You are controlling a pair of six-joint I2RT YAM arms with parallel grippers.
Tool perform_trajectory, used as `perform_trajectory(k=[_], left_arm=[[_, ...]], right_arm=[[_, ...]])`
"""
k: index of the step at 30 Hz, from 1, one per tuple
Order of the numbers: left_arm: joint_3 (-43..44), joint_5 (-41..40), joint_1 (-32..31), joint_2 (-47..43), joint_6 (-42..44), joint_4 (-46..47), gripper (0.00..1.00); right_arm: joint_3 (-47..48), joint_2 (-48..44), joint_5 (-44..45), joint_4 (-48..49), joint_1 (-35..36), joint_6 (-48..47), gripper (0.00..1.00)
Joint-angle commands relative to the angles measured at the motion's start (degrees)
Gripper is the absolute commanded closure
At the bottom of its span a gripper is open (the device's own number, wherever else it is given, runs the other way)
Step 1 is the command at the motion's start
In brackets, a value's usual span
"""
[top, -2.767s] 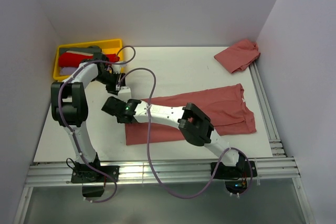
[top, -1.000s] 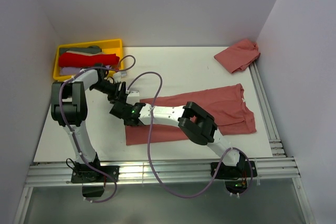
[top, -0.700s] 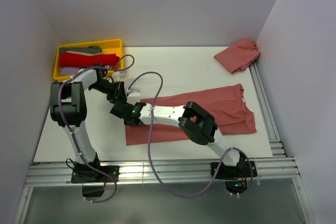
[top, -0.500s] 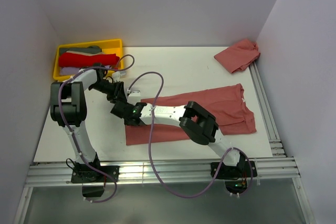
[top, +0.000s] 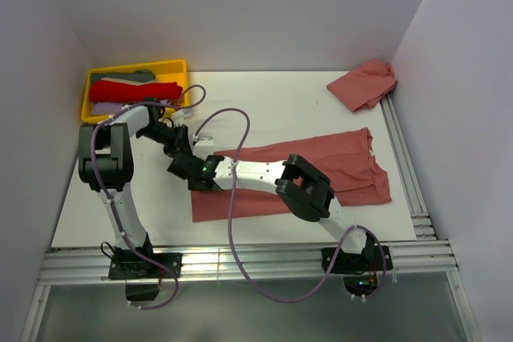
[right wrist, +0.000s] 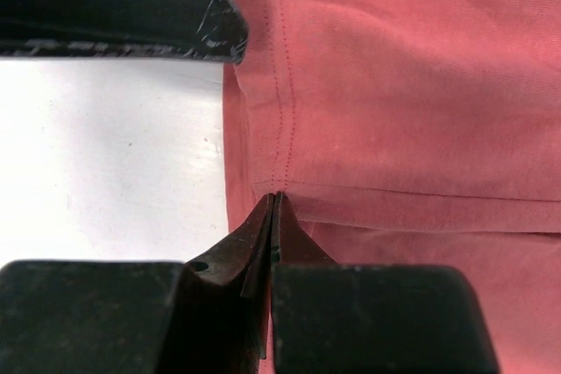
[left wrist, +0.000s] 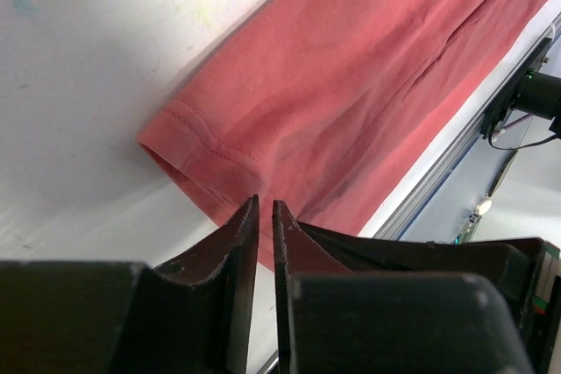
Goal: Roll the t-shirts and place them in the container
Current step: Roll the tshirt
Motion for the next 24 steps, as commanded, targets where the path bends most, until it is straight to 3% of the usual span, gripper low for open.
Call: perform_trajectory(k=[1,24], left_arm=[[2.5,0.3,0.2,-0.1,0.9,0.3,0.83],[3.2,-1.1,0.4,0.4,0.6,0.4,0.86]], right_arm=[[2.8,-3.9,0.8,-0.8,0.7,0.4,1.0],[9.7,0.2,-0.4,-5.2,2.3,-0.2,1.0]])
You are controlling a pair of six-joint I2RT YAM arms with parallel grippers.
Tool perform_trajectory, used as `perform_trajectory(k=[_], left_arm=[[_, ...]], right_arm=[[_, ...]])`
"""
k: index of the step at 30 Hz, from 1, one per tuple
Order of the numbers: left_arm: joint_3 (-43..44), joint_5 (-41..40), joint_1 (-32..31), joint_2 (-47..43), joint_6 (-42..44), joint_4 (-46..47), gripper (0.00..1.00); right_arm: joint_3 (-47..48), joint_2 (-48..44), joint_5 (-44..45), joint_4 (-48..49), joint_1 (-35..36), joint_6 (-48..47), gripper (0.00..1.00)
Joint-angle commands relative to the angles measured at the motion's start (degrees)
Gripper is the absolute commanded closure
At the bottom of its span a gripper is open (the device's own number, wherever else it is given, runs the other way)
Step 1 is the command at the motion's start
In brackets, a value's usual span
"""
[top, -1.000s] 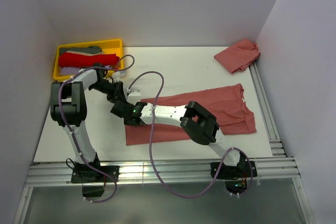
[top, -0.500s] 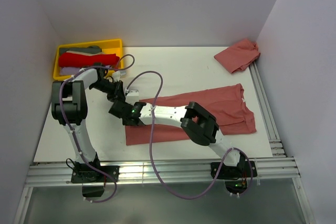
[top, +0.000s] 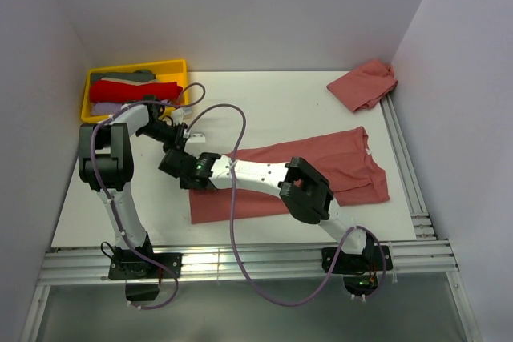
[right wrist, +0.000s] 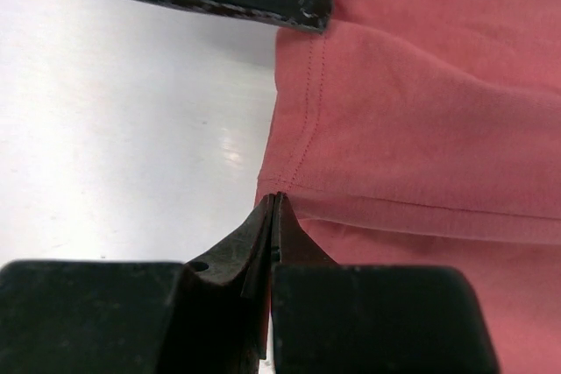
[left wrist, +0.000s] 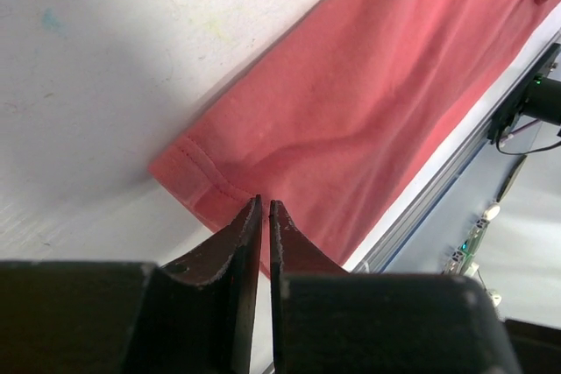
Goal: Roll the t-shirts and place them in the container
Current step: Roll the tshirt
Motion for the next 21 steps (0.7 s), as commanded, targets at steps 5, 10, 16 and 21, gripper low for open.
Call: perform_trajectory(k=[5,10,16,21], left_arm=[[0.9,-2.1,0.3,0.0,0.0,2.2,0.74],[0.8,-2.6,1.0,-0.1,-0.4,3.6,0.64],[1.5,-2.3,3.2,0.4,-0.1,3.3,0.57],[2.1,-0.8,4.5,1.3,2.4,1.5,0.53]], right_arm=[[-0.6,-0.6,-1.1,-0.2,0.7,1.5,0.88],[-3.5,-2.5,-0.5,0.5,0.7,1.8,0.7],[-3.9,-4.7,2.2,-0.9,1.0,2.6,0.61],[-5.5,-7.9,4.3,-1.2,1.6,4.1,0.61]])
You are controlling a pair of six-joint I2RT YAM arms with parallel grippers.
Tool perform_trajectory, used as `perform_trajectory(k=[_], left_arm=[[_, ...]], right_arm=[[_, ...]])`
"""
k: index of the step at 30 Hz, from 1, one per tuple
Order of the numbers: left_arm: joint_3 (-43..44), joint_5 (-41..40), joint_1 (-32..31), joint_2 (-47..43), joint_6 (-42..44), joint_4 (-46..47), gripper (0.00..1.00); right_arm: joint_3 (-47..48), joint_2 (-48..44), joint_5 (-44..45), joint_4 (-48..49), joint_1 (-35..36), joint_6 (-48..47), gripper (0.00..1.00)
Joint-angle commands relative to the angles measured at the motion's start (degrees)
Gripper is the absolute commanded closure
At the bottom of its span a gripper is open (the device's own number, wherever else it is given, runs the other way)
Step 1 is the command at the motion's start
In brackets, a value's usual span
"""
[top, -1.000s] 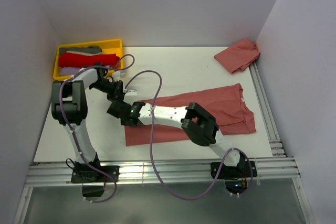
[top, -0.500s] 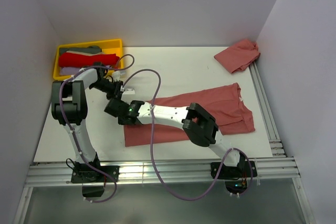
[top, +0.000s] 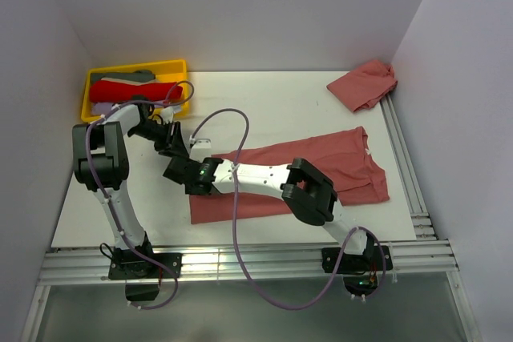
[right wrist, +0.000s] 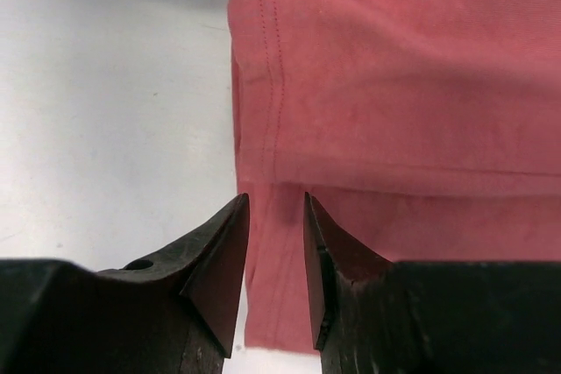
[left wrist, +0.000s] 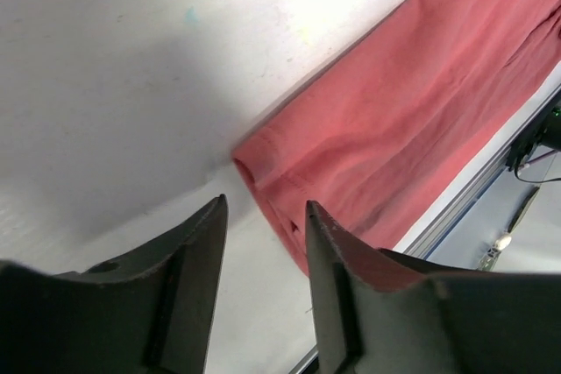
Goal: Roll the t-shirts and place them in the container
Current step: Roll the tshirt
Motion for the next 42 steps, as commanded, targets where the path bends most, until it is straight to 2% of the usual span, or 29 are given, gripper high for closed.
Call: perform_trajectory(k=[1,8,21,29,36,42], left_arm=[[2.1,2.5,0.4,0.9,3.0,-1.5,0.51],[1.7,4.3,0.4,2.8,5.4,-2.7,0.45],[0.3,6.7,-1.7,5.9,6.6,-2.1,0.47],[0.0,6.4,-2.5,5.9,4.7,-0.2,0.6],[0.2,5.7,-2.8,5.2,3.8,0.3,0.73],[0.0,4.3,-3.0,4.7,3.0,1.0,0.78]], right_arm=[[-0.7,-6.2,4.2,-0.6,1.0,1.8,0.61],[-0.5,-7.1,5.0,-4.1,2.9,3.7,0.63],[1.0,-2.6,2.3,-7.8,7.6,6.7,0.61],[3.5,1.2,1.0,-11.2,8.6,8.1,0.6],[3.4,2.0,-0.5,-10.0,8.9,8.1,0.6],[4.5,2.9,-0.9,-11.0,9.5,7.8,0.6]])
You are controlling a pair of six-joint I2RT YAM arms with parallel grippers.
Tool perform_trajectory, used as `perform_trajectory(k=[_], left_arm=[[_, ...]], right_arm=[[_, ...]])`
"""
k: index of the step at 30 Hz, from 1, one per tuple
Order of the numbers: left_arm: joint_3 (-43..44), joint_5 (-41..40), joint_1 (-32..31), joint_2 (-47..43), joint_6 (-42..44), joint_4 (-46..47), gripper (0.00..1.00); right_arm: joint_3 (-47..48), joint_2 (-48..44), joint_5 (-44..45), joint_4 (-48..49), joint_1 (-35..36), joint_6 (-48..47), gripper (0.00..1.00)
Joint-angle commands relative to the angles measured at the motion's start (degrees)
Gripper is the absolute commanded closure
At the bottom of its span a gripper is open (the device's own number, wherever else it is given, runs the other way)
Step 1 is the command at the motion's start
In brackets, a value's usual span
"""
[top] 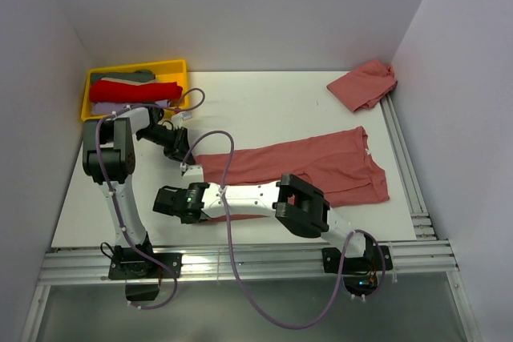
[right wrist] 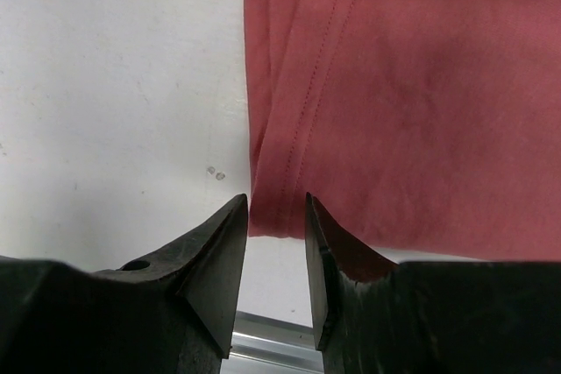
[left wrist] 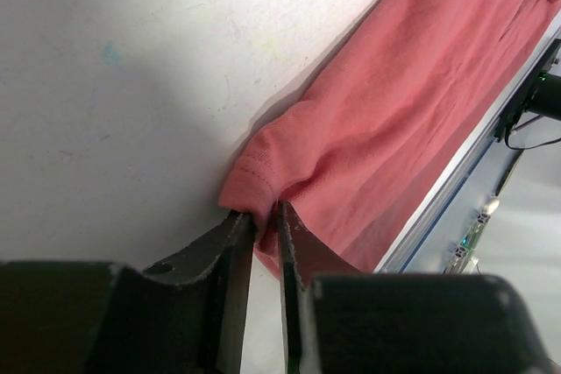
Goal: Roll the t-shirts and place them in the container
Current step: Roll the tshirt
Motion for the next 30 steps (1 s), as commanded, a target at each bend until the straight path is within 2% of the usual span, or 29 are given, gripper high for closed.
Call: perform_trajectory(k=[1,16,25,30], left_arm=[[-0.1,-0.5,-0.6,-0.6,-0.5,1.1,0.78],[0.2,-3.0,-0.6,-1.2,-2.9,2.1,0.85],[0.1,-4.0,-2.5,-1.9,-3.7,2.5,0.86],[0.2,-4.5,-2.7,-2.2,-3.7,2.3,0.86]], right_arm=[[2.5,1.1,0.1,-1.5,0.9,0.8,0.6],[4.4,3.3,0.1,-5.6,1.7,1.0,0.6],[8.3,4.1,2.8,-11.2,2.2,1.4,0.59],[9.4,3.7,3.5,-10.5,2.4,0.7,0.58]])
